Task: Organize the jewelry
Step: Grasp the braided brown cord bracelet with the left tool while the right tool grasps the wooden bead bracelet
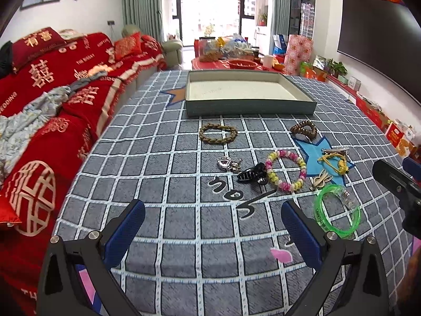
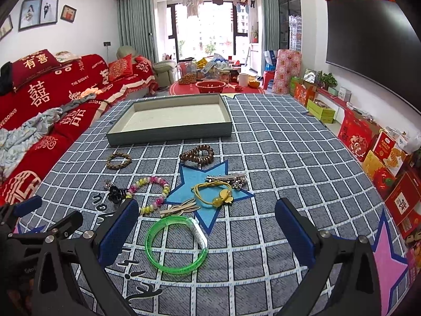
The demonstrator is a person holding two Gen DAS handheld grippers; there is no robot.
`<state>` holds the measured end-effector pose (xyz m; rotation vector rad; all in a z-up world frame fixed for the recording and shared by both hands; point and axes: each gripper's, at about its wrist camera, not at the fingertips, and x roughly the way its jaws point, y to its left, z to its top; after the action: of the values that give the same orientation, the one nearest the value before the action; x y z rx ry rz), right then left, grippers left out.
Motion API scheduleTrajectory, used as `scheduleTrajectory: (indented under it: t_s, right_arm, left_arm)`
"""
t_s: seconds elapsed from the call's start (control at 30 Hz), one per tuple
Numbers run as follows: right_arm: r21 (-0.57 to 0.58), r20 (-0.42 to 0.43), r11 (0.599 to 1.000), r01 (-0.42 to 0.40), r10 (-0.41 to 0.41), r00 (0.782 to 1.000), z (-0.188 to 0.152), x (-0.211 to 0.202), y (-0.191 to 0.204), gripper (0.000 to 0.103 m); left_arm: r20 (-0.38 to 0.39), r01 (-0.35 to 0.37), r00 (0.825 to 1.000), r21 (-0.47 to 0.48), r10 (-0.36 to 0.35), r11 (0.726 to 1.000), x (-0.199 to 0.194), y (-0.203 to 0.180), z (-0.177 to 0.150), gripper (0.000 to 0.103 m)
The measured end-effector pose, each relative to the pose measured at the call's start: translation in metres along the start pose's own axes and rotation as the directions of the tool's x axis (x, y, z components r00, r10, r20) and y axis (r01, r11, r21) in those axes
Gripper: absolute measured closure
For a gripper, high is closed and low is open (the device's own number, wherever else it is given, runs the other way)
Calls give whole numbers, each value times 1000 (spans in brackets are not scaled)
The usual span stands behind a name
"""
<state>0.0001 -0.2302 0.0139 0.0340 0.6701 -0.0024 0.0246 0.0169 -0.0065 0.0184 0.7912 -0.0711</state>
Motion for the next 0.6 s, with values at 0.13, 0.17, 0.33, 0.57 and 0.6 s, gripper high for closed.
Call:
scheduleTrajectory:
  t_s: [0.13, 0.17, 0.33, 0.57, 0.6]
  right_arm:
    - [17, -56, 999, -33, 34, 998, 15, 13, -6, 0]
    - [23, -72, 999, -37, 39, 997, 19, 20, -11, 0]
    - [26, -159, 999, -48, 51, 986, 42, 50, -20, 0]
    - [18, -294, 993, -113, 113, 949, 67, 112, -21, 0]
    - [16, -316, 993, -119, 118, 941, 69, 123, -19, 0]
  left_arm:
    - [-29, 16, 999, 3, -15, 1000, 14, 8, 19, 0]
    - [-41, 19, 999, -1, -19, 1000, 18, 10, 24, 0]
    - [-103, 46, 994, -8, -46, 999, 47, 16, 47, 0]
    - [-182, 95, 979, -12, -96, 995, 92, 14, 77, 0]
    - [-186, 92, 978, -11, -93, 996, 96, 13, 80, 0]
